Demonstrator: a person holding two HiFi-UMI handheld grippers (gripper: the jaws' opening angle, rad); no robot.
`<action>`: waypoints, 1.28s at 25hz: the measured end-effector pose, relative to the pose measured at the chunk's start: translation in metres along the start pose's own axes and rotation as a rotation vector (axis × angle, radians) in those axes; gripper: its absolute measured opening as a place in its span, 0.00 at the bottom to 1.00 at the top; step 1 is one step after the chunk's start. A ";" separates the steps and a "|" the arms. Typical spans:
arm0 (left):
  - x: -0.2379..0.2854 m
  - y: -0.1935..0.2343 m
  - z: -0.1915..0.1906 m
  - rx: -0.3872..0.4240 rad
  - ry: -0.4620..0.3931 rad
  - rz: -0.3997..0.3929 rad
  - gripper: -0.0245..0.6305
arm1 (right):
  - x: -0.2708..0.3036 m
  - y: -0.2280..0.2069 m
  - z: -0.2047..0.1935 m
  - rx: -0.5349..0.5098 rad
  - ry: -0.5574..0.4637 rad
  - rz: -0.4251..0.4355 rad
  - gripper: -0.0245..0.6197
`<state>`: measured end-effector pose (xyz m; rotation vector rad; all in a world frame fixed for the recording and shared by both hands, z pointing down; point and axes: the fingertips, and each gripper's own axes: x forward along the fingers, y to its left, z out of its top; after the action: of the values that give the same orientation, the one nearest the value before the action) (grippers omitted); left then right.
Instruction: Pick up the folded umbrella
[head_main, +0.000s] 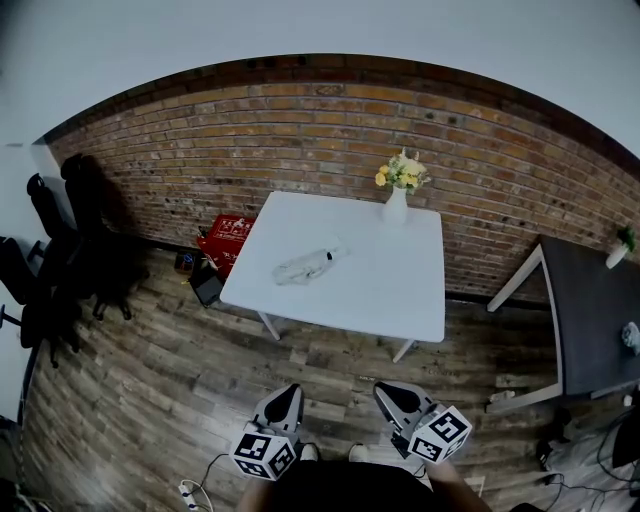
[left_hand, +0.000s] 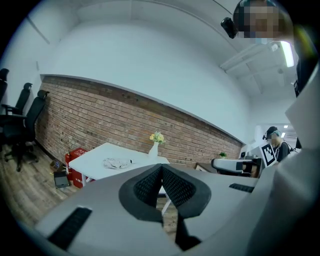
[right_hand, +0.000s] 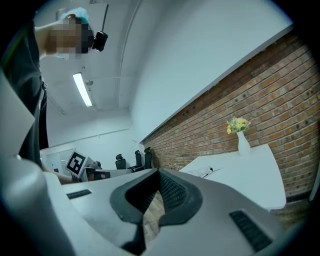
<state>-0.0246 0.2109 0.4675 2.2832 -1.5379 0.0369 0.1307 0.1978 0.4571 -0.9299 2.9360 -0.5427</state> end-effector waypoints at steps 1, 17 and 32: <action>0.000 -0.004 -0.003 0.000 0.002 0.000 0.06 | -0.003 -0.001 -0.001 -0.003 0.001 0.005 0.07; -0.004 -0.041 -0.024 -0.041 -0.003 0.070 0.06 | -0.047 -0.021 -0.011 0.004 0.023 0.060 0.07; 0.028 -0.004 -0.018 -0.025 -0.001 0.086 0.06 | -0.024 -0.046 -0.013 0.020 0.040 0.039 0.07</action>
<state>-0.0062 0.1936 0.4891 2.1966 -1.6271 0.0399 0.1744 0.1806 0.4826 -0.8674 2.9712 -0.5947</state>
